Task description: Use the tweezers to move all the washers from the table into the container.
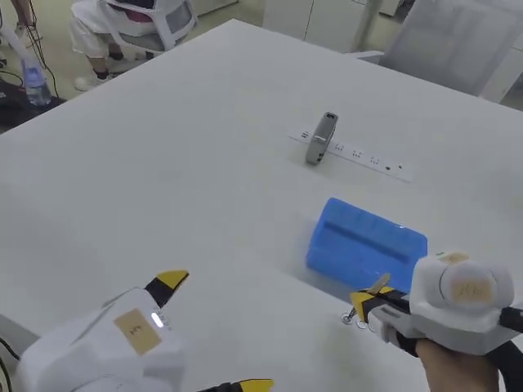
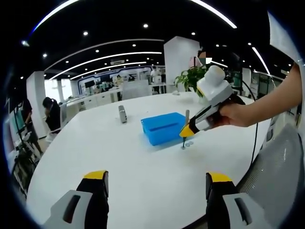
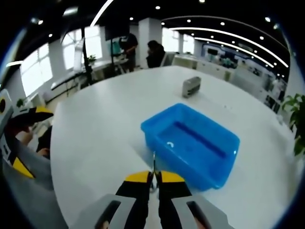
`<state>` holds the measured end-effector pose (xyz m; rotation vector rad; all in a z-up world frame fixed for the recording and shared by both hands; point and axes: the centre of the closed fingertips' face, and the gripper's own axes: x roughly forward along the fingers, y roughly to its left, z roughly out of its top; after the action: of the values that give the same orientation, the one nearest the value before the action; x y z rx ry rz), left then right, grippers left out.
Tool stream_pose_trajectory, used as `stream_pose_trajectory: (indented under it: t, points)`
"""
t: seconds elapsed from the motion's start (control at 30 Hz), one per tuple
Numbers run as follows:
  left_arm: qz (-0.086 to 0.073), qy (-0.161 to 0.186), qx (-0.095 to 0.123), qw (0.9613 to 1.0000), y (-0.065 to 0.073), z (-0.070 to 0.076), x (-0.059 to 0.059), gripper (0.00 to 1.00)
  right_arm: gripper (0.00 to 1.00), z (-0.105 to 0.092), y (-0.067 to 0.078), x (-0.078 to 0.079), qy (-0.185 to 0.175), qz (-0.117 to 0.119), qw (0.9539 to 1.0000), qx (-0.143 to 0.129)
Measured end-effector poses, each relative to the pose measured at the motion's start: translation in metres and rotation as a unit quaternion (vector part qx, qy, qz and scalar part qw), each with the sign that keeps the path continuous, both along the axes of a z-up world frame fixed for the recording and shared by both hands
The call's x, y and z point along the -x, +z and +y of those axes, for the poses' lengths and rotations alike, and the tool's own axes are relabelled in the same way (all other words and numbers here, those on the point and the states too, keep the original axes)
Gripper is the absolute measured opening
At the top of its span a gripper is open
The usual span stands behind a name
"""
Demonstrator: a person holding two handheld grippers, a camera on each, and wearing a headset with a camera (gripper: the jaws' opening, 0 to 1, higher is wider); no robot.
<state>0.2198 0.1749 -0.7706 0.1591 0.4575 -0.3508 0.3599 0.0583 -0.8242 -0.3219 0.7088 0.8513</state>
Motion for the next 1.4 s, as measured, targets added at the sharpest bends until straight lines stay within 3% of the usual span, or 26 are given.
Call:
stream_pose_trajectory:
  t: [0.17,0.37,0.47,0.77,0.93,1.07,1.4]
  points:
    - [-0.004,0.004,0.001,1.0,0.002,0.001,-0.001,0.86,0.02,0.0,0.01,0.002,-0.002,0.003,0.9999,-0.01]
    - [-0.017,0.013,-0.001,0.9998,0.006,0.005,-0.003,0.89,0.02,0.007,0.034,0.003,0.001,-0.005,0.9995,-0.032]
    - [-0.012,0.011,-0.002,0.9999,0.004,0.005,-0.002,0.88,0.02,0.011,0.052,0.001,-0.001,-0.012,0.9986,-0.052]
    - [-0.013,0.016,-0.008,0.9998,0.004,0.008,-0.003,0.89,0.02,0.015,0.083,-0.033,-0.029,-0.039,0.994,-0.098]
    - [-0.013,0.015,-0.01,0.9998,0.003,0.008,-0.003,0.9,0.02,0.018,0.076,-0.05,-0.036,-0.048,0.9941,-0.09]
    - [-0.01,0.015,-0.01,0.9998,0.003,0.007,-0.003,0.9,0.02,0.016,0.062,-0.064,-0.041,-0.055,0.9953,-0.068]
    - [-0.012,0.017,-0.009,0.9997,0.004,0.008,-0.003,0.9,0.02,0.014,0.027,-0.076,-0.066,-0.02,0.9956,-0.063]
